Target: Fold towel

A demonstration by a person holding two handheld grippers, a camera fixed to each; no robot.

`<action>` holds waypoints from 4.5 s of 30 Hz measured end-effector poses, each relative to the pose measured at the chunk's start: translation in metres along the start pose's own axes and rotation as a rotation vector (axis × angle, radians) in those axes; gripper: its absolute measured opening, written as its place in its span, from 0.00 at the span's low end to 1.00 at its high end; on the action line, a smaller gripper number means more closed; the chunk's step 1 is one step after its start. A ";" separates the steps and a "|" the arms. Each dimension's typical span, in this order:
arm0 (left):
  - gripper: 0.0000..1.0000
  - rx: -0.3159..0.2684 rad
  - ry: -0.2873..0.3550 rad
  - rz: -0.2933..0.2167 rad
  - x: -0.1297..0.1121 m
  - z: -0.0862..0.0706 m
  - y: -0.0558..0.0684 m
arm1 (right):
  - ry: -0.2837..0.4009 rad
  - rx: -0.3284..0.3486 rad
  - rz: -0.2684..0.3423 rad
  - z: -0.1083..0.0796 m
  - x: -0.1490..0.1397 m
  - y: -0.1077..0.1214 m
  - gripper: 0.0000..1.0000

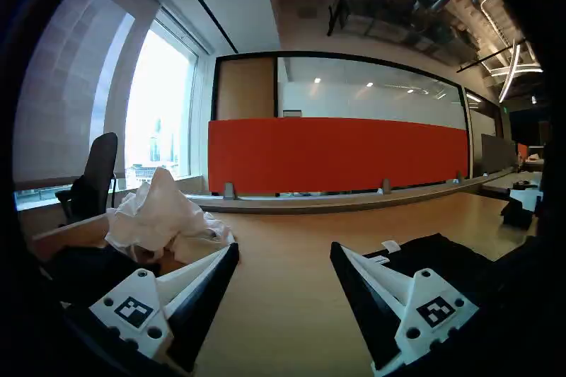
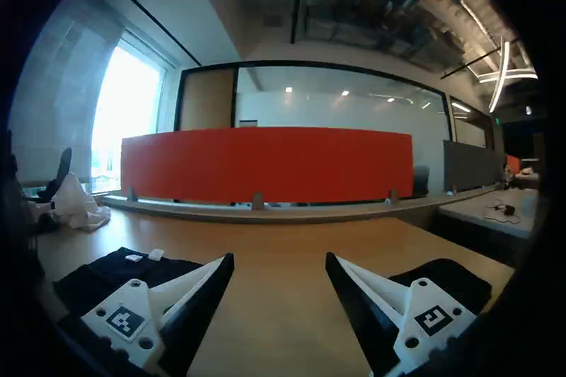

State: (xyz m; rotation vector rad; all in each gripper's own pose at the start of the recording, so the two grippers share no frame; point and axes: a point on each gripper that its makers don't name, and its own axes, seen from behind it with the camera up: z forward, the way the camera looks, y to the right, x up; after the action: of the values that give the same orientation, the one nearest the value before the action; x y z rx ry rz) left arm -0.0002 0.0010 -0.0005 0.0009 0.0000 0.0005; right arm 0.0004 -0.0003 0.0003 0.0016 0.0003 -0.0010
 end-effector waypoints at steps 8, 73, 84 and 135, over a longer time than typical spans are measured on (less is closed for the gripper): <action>0.96 0.008 -0.015 -0.012 0.001 -0.001 -0.001 | -0.013 0.016 -0.033 0.000 0.006 -0.003 1.00; 0.96 -0.242 -0.241 0.048 0.155 -0.016 0.053 | -0.251 0.340 -0.202 -0.024 0.167 -0.075 1.00; 0.96 -0.337 -0.323 0.095 0.115 -0.019 0.077 | -0.363 0.432 -0.266 -0.039 0.123 -0.082 1.00; 0.96 -0.578 -0.852 0.271 -0.124 -0.092 0.122 | -0.818 0.653 -0.334 -0.112 -0.117 -0.111 0.98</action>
State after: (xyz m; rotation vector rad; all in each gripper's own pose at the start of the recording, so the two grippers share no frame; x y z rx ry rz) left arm -0.1246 0.1228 -0.0919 -0.5773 -0.8525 0.2712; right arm -0.1167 -0.1114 -0.1121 0.6538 -0.8177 -0.3354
